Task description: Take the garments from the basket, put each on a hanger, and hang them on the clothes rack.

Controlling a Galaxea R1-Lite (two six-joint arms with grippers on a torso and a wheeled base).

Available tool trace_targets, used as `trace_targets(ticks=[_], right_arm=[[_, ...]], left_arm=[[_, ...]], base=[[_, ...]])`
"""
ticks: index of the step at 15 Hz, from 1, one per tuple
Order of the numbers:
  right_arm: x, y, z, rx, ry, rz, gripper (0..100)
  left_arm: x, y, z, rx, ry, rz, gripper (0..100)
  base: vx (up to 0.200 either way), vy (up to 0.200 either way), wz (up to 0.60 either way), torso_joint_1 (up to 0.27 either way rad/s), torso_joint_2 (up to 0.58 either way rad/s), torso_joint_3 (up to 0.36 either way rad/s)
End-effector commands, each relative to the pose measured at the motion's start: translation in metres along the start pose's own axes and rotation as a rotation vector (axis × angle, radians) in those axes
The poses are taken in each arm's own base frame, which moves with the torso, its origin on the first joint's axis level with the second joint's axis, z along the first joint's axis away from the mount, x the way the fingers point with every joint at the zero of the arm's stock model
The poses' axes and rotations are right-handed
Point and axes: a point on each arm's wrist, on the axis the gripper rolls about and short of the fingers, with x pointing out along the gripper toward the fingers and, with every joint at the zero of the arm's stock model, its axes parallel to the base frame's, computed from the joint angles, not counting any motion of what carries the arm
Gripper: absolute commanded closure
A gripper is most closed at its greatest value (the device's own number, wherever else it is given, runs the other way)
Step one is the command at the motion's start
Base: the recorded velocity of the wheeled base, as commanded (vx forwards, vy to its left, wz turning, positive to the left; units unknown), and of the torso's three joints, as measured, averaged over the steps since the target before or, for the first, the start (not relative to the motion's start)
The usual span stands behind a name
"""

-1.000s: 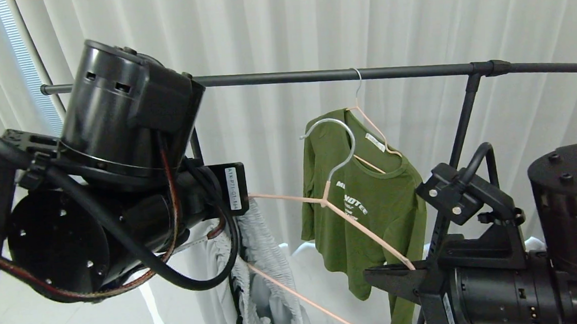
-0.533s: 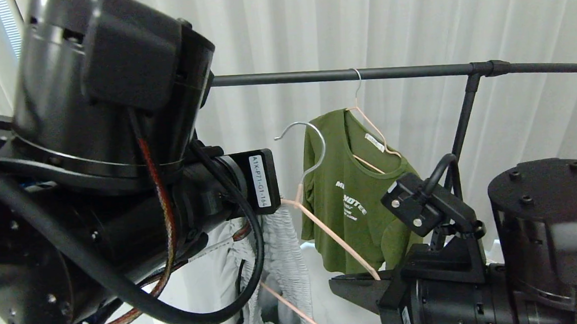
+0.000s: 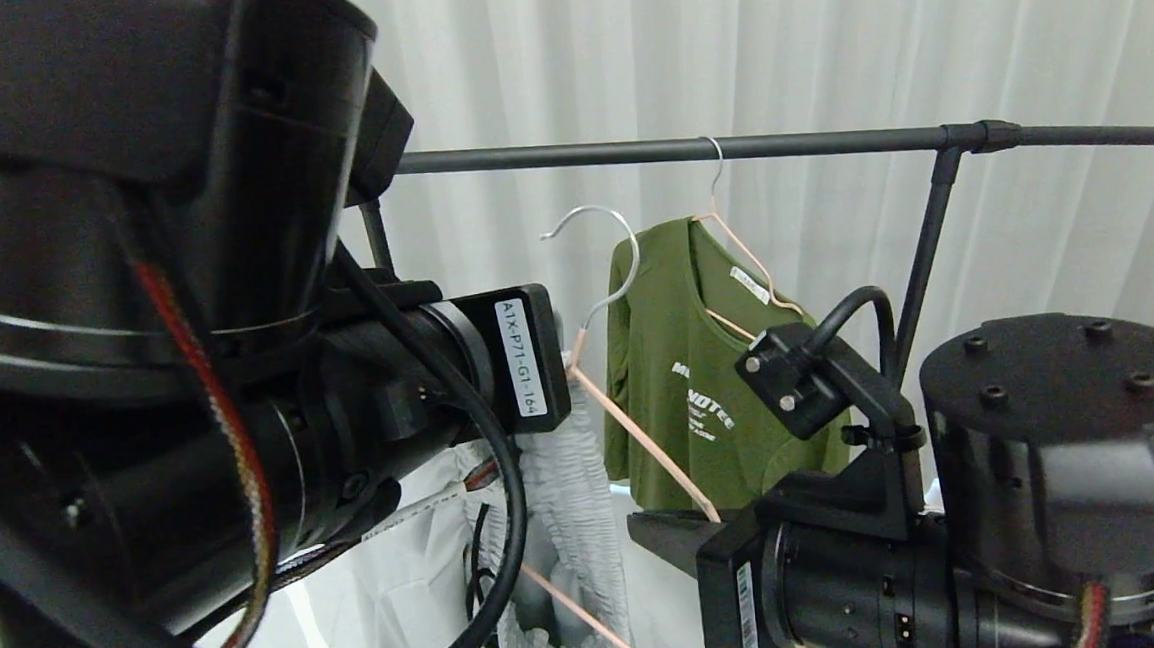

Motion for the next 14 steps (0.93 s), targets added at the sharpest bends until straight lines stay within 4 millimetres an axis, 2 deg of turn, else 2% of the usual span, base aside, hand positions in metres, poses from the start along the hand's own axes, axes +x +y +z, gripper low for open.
trace_targets(ticks=[1, 3, 8, 14], right_arm=[[-0.002, 0.001, 0.003, 0.005, -0.035, 0.009, 100], [-0.006, 0.002, 0.007, 0.007, -0.056, 0.012, 100], [-0.01, 0.003, 0.013, 0.015, -0.13, -0.015, 100], [-0.018, 0.006, 0.021, -0.017, -0.189, 0.014, 100]], left_arm=[[-0.005, 0.003, 0.003, -0.008, -0.01, -0.003, 100], [-0.004, 0.006, 0.005, -0.014, -0.017, 0.01, 100], [-0.017, 0.014, 0.011, -0.033, -0.043, -0.007, 100], [-0.02, 0.011, 0.013, -0.013, -0.05, -0.021, 100]], base=[[0.0, 0.0, 0.0, 0.0, 0.0, 0.0], [0.0, 0.0, 0.0, 0.0, 0.0, 0.0], [0.0, 0.0, 0.0, 0.0, 0.0, 0.0], [0.0, 0.0, 0.0, 0.0, 0.0, 0.0]])
